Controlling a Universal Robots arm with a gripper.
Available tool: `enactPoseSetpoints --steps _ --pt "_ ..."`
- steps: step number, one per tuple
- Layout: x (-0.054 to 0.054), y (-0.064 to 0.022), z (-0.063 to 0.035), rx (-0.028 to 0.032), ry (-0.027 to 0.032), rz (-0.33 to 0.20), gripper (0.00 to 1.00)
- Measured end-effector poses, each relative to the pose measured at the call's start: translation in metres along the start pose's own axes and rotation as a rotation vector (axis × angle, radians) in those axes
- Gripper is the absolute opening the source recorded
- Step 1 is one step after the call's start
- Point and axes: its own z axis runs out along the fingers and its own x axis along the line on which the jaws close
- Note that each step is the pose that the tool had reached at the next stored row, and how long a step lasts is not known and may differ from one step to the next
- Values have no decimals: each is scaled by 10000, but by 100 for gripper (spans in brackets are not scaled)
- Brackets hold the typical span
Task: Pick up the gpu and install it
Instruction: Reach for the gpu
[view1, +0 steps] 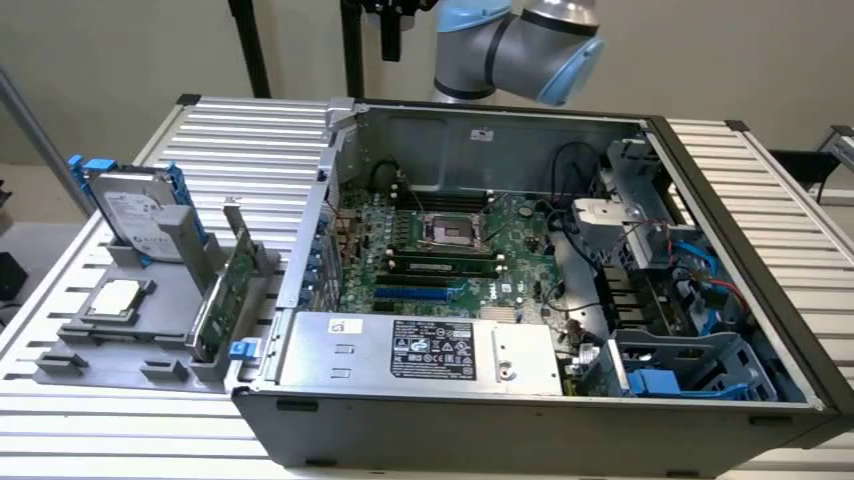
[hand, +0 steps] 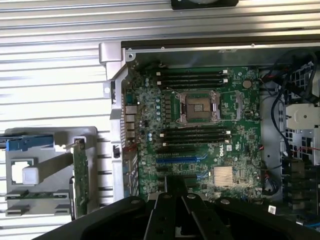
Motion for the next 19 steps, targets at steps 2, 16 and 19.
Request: enactPoseSetpoints --steps 2,16,19 --pt "48 -41 2 2 1 0 11" --pt "652 -150 96 118 7 -3 11" --pt "789 -161 122 152 5 -3 11"
